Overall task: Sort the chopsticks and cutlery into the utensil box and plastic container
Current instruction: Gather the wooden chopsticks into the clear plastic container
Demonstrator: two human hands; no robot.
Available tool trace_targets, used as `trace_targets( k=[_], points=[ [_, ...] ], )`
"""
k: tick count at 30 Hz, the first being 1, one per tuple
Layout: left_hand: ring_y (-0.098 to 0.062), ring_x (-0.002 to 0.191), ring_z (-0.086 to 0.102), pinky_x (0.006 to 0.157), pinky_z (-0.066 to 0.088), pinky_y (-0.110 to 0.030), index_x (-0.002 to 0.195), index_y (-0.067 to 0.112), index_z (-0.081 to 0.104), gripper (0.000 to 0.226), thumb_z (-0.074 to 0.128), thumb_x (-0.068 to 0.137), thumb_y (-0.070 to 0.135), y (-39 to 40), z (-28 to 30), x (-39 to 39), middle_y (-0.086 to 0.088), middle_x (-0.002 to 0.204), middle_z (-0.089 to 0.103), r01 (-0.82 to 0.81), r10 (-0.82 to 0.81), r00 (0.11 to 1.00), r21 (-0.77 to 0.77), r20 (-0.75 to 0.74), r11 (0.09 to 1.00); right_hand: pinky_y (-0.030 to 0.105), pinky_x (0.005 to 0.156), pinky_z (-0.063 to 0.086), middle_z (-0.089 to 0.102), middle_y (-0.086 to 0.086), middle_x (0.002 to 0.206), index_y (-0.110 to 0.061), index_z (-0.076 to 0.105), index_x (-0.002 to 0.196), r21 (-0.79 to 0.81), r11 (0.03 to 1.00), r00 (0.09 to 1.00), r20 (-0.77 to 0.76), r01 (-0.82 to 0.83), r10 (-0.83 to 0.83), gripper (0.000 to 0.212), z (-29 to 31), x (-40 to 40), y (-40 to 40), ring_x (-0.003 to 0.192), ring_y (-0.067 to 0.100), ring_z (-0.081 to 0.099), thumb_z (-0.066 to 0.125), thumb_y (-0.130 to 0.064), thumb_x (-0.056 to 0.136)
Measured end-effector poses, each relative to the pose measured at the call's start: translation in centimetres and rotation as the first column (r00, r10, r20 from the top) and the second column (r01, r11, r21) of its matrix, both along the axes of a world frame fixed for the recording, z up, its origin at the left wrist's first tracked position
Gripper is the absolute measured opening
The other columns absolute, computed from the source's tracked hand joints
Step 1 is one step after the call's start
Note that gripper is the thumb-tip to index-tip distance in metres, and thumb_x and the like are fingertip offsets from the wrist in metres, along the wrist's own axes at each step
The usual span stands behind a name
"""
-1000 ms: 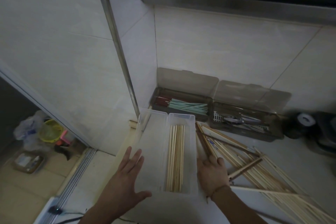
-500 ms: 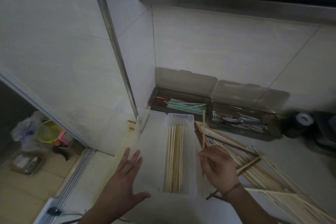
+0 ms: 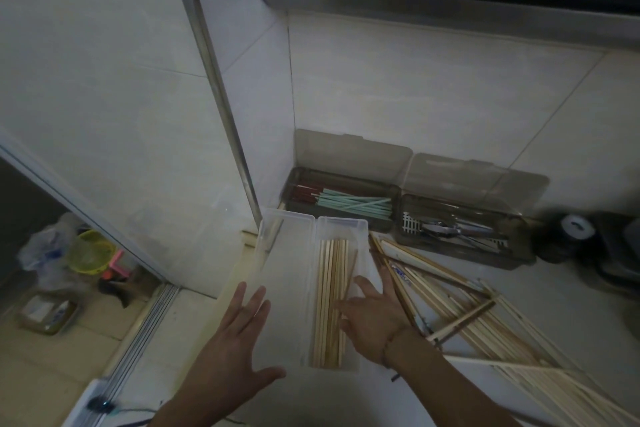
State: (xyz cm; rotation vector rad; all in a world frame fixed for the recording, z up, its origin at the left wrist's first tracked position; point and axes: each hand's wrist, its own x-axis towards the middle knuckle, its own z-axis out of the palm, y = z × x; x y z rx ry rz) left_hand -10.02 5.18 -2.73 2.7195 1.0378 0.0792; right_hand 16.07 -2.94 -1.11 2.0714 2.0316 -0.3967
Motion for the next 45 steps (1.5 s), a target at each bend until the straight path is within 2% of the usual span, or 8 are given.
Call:
trace_targets(
  k=[4, 7, 11, 19, 27, 32, 38, 45],
  points=[
    [-0.025, 0.148, 0.012, 0.1, 0.038, -0.037, 0.136, 0.01, 0.052, 0.106, 0.048, 0.062, 0.085, 0.1, 0.0, 0.1, 0.002, 0.156, 0.031, 0.02, -0.02, 1.0, 0.022, 0.011, 1.0, 0.067, 0.106, -0.015, 0.05, -0.001, 0.139, -0.028, 0.038, 0.141, -0.066, 0.997, 0.999, 0.032, -0.029, 0.031, 0.046, 0.8, -0.3, 0.3, 0.144, 0.029, 0.012, 0.034, -0.041, 0.097],
    [-0.026, 0.147, 0.015, 0.099, 0.04, -0.04, 0.134, 0.008, 0.054, 0.106, 0.047, 0.061, 0.085, 0.2, 0.0, 0.2, 0.0, 0.154, 0.036, 0.027, -0.027, 1.0, 0.025, 0.011, 0.999, 0.062, 0.113, 0.004, 0.058, -0.007, 0.126, -0.028, 0.057, 0.118, 0.209, 0.977, 0.98, -0.197, 0.042, 0.0, 0.03, 0.0, -0.2, -0.3, 0.138, 0.024, 0.03, 0.044, -0.035, 0.092],
    [-0.023, 0.148, 0.009, 0.101, 0.039, -0.036, 0.136, 0.009, 0.053, 0.107, 0.05, 0.06, 0.085, 0.3, 0.0, 0.0, 0.002, 0.156, 0.032, 0.018, -0.018, 1.0, 0.012, -0.007, 1.0, 0.03, 0.097, 0.041, 0.064, -0.004, 0.108, -0.021, 0.066, 0.106, 0.594, 0.668, 0.841, -0.533, 0.447, -0.089, 0.023, -1.4, 2.3, -3.1, 0.107, 0.014, 0.054, 0.052, -0.023, 0.088],
    [-0.017, 0.149, 0.001, 0.101, 0.037, -0.035, 0.14, 0.01, 0.049, 0.108, 0.049, 0.062, 0.084, 0.3, 0.0, 0.0, 0.007, 0.158, 0.024, -0.005, 0.006, 0.999, -0.032, 0.034, 0.999, 0.038, 0.063, 0.049, 0.07, 0.009, 0.083, -0.019, 0.074, 0.083, 0.371, 0.498, 0.607, -0.289, 0.784, -0.74, 0.026, -4.1, 10.7, -11.1, 0.077, 0.038, 0.06, 0.05, -0.024, 0.074],
    [-0.02, 0.149, 0.004, 0.101, 0.04, -0.038, 0.14, 0.008, 0.049, 0.107, 0.049, 0.064, 0.084, 0.3, -0.2, -0.1, 0.005, 0.158, 0.026, 0.009, -0.007, 0.999, -0.039, 0.05, 0.999, 0.034, 0.064, 0.038, 0.066, 0.01, 0.092, -0.018, 0.073, 0.084, 0.312, 0.551, 0.618, -0.179, 0.774, -0.765, 0.011, -4.5, 10.9, -11.8, 0.086, 0.037, 0.056, 0.073, -0.016, 0.074],
    [-0.021, 0.149, 0.006, 0.099, 0.04, -0.035, 0.139, 0.009, 0.049, 0.106, 0.056, 0.063, 0.082, 0.2, 0.1, -0.1, 0.005, 0.158, 0.026, 0.014, -0.014, 0.999, -0.016, 0.041, 1.0, 0.041, 0.065, 0.05, 0.067, 0.011, 0.094, -0.017, 0.074, 0.092, 0.285, 0.649, 0.696, -0.111, 0.706, -0.709, 0.035, -4.8, 11.6, -11.6, 0.088, 0.041, 0.059, 0.05, -0.014, 0.067],
    [-0.017, 0.15, -0.001, 0.104, 0.034, -0.035, 0.141, 0.01, 0.048, 0.108, 0.067, 0.059, 0.078, 0.1, 0.1, 0.0, 0.005, 0.159, 0.022, 0.004, -0.003, 1.0, -0.01, 0.022, 1.0, 0.035, 0.079, 0.046, 0.063, 0.002, 0.117, -0.025, 0.068, 0.112, 0.227, 0.685, 0.714, -0.08, 0.693, -0.696, 0.028, -4.2, 11.9, -11.2, 0.104, 0.028, 0.053, 0.058, -0.019, 0.087],
    [-0.018, 0.15, 0.002, 0.104, 0.036, -0.038, 0.141, 0.01, 0.047, 0.107, 0.047, 0.065, 0.085, 0.1, 0.1, -0.1, 0.006, 0.16, 0.023, 0.006, -0.004, 0.999, -0.033, 0.042, 0.999, 0.027, 0.044, 0.047, 0.065, -0.003, 0.082, -0.03, 0.066, 0.065, 0.251, 0.836, 0.871, -0.077, 0.487, -0.484, 0.044, -4.3, 13.9, -10.1, 0.076, 0.03, 0.065, 0.087, -0.003, 0.038]
  ],
)
